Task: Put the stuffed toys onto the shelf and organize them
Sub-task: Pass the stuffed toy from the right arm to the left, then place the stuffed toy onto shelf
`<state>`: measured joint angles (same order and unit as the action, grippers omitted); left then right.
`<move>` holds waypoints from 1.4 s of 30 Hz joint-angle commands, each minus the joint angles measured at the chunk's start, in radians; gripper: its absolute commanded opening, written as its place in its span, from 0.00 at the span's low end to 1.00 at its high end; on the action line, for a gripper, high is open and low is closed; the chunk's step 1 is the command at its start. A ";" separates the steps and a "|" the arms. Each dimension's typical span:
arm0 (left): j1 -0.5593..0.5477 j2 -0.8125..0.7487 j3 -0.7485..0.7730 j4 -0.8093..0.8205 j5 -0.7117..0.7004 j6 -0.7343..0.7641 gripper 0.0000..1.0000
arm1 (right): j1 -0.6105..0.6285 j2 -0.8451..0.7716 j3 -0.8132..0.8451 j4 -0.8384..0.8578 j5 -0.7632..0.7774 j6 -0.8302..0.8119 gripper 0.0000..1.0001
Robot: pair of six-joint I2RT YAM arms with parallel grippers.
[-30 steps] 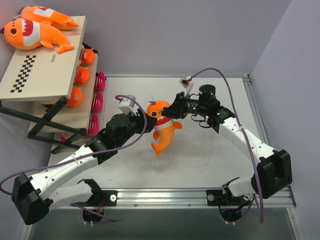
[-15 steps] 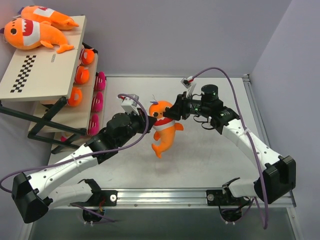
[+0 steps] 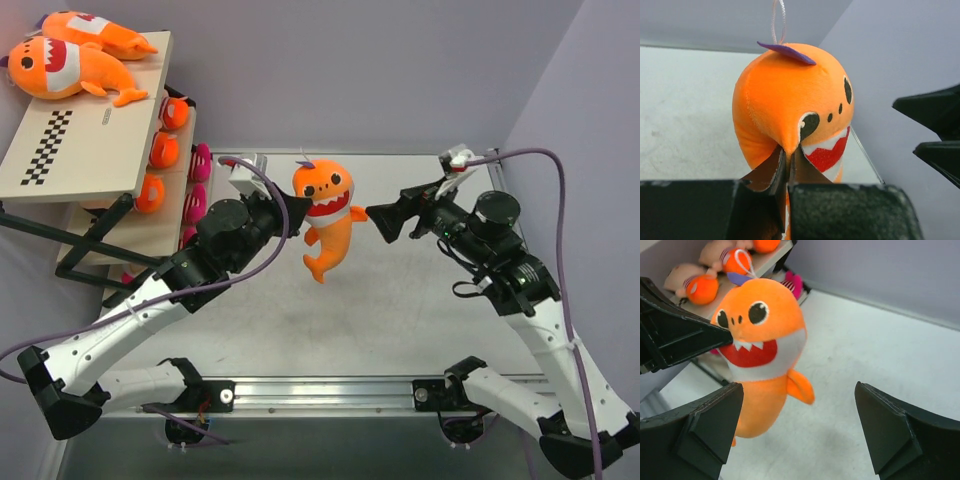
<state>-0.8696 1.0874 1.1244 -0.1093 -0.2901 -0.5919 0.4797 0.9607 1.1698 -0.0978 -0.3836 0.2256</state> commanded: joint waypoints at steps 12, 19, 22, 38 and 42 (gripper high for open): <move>0.020 0.108 0.449 0.065 -0.533 0.254 0.02 | 0.004 -0.206 -0.102 -0.005 0.370 -0.009 0.99; 0.176 0.101 0.580 0.126 -0.650 0.320 0.03 | 0.005 -0.206 -0.125 -0.019 0.345 -0.005 0.99; 0.240 0.083 0.610 0.167 -0.696 0.372 0.03 | 0.005 -0.206 -0.134 -0.008 0.325 -0.003 0.99; 0.607 0.089 0.687 0.171 -0.802 0.453 0.03 | 0.007 -0.209 -0.211 0.024 0.227 0.017 1.00; 0.740 0.126 0.715 0.015 -0.718 0.247 0.03 | 0.007 -0.203 -0.220 0.027 0.216 0.015 0.99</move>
<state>-0.1947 1.1801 1.8011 0.0277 -1.0828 -0.1936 0.4797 0.7605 0.9562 -0.1223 -0.1429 0.2375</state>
